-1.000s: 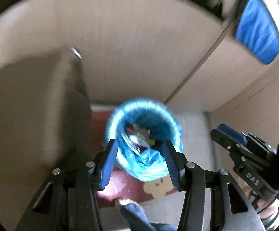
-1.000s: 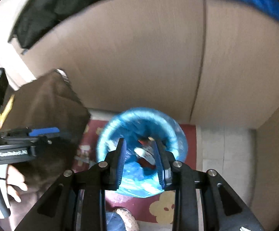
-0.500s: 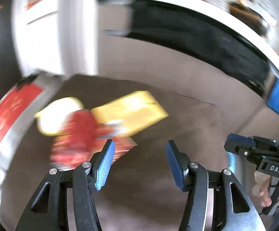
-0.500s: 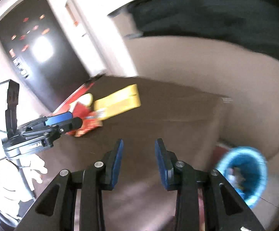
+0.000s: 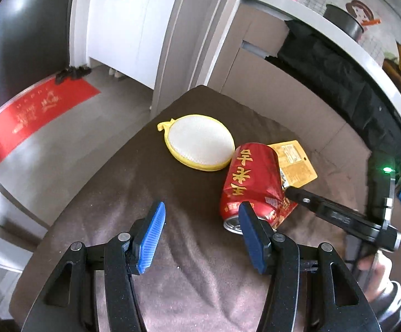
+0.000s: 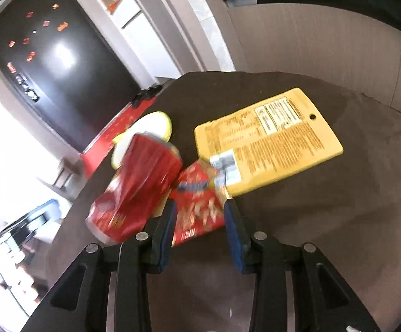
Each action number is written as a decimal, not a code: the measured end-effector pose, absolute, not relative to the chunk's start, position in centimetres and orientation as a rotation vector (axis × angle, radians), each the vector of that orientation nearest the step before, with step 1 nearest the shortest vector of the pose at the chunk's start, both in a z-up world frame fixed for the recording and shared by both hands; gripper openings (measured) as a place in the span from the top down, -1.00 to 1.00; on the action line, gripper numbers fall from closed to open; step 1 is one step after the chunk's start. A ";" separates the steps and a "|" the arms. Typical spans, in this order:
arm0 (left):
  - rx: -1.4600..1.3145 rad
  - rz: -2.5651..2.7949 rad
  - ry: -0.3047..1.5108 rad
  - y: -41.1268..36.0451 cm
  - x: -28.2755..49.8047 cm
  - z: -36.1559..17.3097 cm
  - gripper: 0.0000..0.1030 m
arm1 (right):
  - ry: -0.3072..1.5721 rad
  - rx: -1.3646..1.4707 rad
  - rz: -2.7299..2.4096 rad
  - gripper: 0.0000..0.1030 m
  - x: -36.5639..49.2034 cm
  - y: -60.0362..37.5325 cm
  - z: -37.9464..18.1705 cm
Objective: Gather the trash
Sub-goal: 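Grasp the red can with the left tool while the right grasps the red snack bag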
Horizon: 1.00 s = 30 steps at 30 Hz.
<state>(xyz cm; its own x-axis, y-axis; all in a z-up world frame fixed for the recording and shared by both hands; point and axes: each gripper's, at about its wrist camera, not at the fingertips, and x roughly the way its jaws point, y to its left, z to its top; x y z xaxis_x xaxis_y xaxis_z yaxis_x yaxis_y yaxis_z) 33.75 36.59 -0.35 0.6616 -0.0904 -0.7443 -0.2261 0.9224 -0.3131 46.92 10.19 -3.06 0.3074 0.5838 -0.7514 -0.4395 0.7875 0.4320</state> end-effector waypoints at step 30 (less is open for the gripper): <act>-0.502 -0.068 0.956 35.5 41.1 -2.8 -0.23 | 0.949 -0.145 0.933 0.22 47.1 10.8 -2.4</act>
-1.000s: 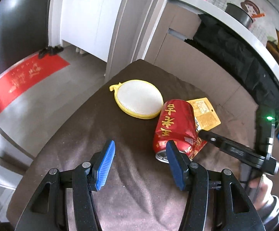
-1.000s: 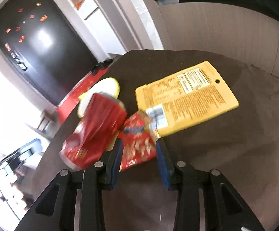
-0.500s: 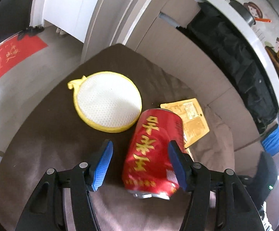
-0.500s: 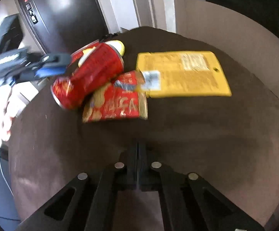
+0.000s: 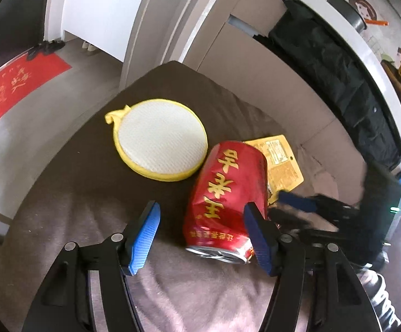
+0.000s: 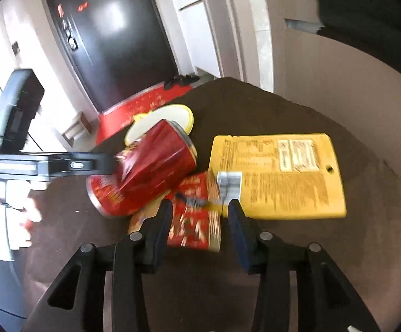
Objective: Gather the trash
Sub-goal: 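Grasp the red can with the left tool while the right grasps the red snack bag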
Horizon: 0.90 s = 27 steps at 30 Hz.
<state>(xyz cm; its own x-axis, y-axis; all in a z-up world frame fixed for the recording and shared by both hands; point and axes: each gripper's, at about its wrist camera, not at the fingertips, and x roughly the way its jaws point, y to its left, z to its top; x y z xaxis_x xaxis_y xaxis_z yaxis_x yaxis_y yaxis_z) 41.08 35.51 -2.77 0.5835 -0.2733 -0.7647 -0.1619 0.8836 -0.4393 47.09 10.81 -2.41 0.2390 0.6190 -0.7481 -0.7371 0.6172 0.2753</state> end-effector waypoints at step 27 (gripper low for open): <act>-0.370 -0.072 1.055 28.9 46.4 -3.8 -0.04 | 0.996 -0.094 1.024 0.33 43.7 2.9 -1.2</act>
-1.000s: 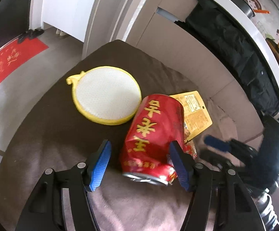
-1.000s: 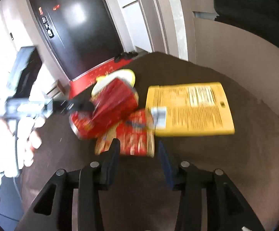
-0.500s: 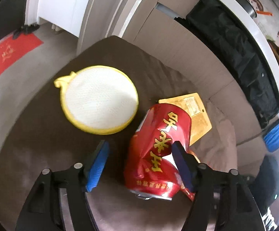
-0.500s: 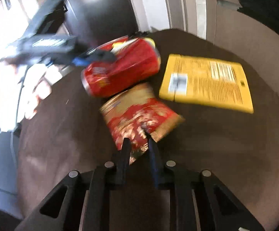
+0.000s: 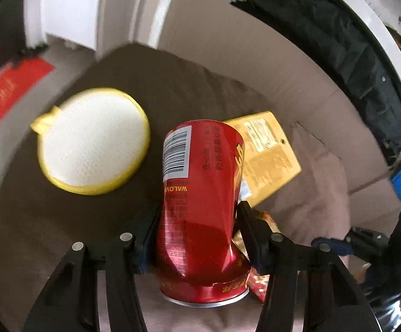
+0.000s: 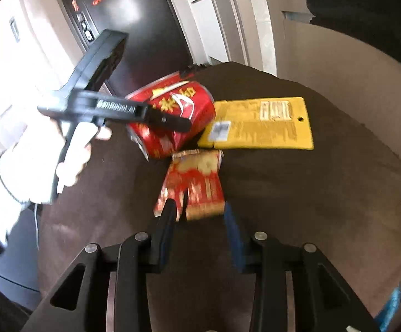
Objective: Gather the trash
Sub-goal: 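Grasp the red can with the left tool while the right grasps the red snack bag, then carry the red can and red snack bag over the blue bin and open both tools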
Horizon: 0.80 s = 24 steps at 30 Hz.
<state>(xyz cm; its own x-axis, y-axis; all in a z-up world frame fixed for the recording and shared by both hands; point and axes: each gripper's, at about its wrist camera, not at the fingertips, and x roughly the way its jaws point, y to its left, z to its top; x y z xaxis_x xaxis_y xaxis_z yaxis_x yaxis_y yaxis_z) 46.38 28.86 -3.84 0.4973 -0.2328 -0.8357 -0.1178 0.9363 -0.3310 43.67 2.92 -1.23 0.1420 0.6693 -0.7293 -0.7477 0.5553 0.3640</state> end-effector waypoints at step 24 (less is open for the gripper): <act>-0.155 0.117 0.948 30.7 34.5 0.7 -0.04 | 1.016 -0.363 0.862 0.77 40.5 14.5 -2.4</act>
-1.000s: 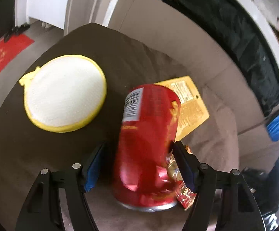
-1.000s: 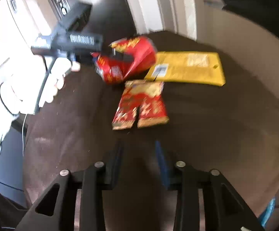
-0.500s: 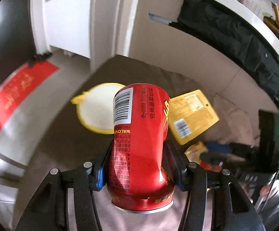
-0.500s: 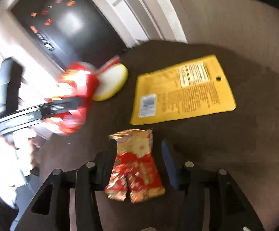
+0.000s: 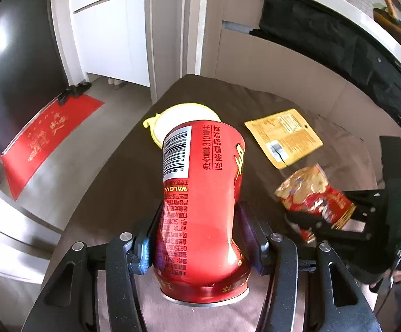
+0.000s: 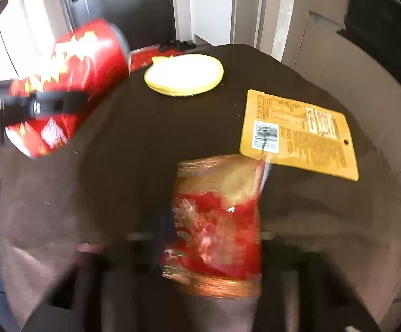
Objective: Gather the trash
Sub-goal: 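Carry the red can and red snack bag over the blue bin and open both tools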
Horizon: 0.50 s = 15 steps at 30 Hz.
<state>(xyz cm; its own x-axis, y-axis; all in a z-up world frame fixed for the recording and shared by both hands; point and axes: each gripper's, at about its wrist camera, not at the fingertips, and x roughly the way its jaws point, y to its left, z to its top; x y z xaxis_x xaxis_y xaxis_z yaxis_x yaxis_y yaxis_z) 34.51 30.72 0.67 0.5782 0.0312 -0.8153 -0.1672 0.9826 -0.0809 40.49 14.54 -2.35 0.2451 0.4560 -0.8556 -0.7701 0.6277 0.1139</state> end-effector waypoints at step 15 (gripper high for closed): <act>-0.119 -0.226 0.907 10.8 37.9 4.0 -0.04 | 0.810 -0.079 0.631 0.90 37.7 -9.2 6.1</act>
